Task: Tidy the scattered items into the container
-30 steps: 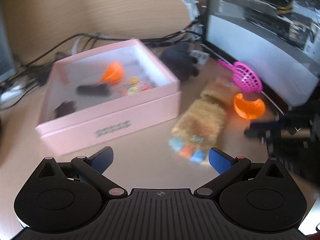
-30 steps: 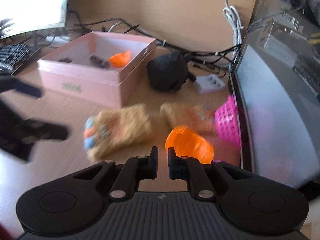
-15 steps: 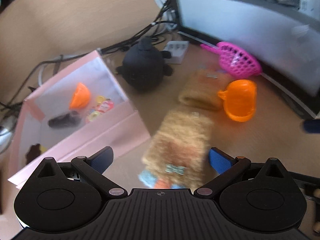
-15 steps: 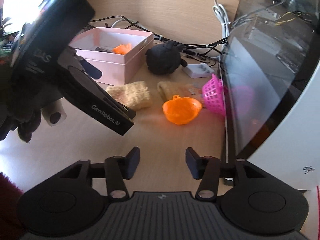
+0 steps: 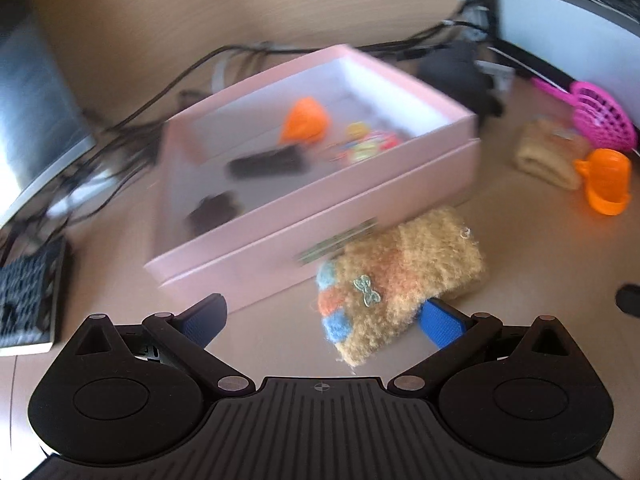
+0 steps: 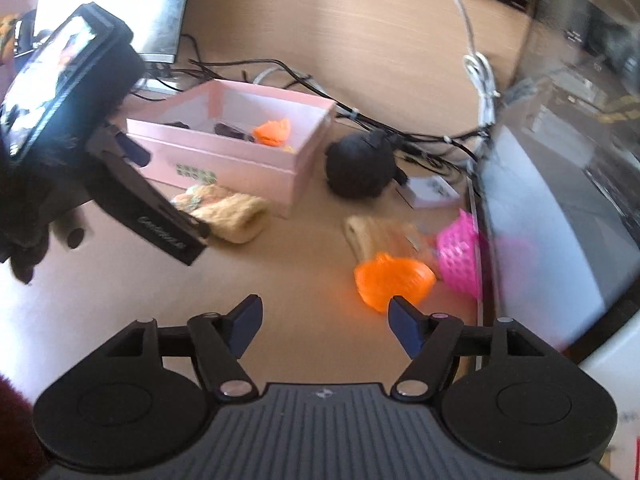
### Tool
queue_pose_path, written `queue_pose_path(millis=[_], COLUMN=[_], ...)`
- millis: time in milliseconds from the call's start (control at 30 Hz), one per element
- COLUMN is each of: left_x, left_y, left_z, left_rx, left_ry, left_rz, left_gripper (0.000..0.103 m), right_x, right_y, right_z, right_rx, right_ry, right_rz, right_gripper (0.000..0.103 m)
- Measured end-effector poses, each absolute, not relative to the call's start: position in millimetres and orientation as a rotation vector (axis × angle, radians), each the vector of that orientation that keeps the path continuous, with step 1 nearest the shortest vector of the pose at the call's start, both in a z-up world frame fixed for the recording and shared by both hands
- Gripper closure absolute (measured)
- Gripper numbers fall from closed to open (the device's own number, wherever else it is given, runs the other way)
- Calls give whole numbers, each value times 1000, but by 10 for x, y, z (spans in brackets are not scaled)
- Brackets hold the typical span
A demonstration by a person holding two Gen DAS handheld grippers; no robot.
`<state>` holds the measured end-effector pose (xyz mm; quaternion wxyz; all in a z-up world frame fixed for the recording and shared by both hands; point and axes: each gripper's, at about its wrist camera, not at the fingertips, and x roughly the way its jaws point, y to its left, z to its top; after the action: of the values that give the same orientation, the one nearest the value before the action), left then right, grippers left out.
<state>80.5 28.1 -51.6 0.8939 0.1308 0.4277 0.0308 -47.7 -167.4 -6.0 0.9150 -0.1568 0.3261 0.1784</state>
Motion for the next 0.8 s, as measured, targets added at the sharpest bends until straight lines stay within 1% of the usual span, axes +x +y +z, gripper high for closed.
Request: queue_pose_path(millis=[100, 200, 233, 400, 500, 667, 800], left_x=[670, 489, 429, 233, 215, 156, 100], left_y=[476, 661, 715, 908, 985, 1023, 1072], left_z=[-439, -323, -289, -246, -270, -234, -193], left_rx=[199, 97, 75, 28, -1, 5, 3], left_ry=[894, 883, 877, 881, 905, 901, 883], left_rz=[98, 83, 78, 130, 166, 178, 198], left_gripper=[0, 0, 0, 0, 0, 0, 0], right_x=[-335, -159, -102, 13, 91, 209, 223], right_y=[-1550, -1422, -1370, -1138, -1101, -897, -675], right_z=[-78, -94, -92, -82, -109, -186, -253], right_rx=[-301, -259, -242, -283, -252, -242, -267], right_ry=[672, 696, 701, 679, 700, 684, 712], right_rz=[406, 450, 467, 502, 507, 495, 587], right_gripper=[34, 52, 55, 56, 56, 56, 56])
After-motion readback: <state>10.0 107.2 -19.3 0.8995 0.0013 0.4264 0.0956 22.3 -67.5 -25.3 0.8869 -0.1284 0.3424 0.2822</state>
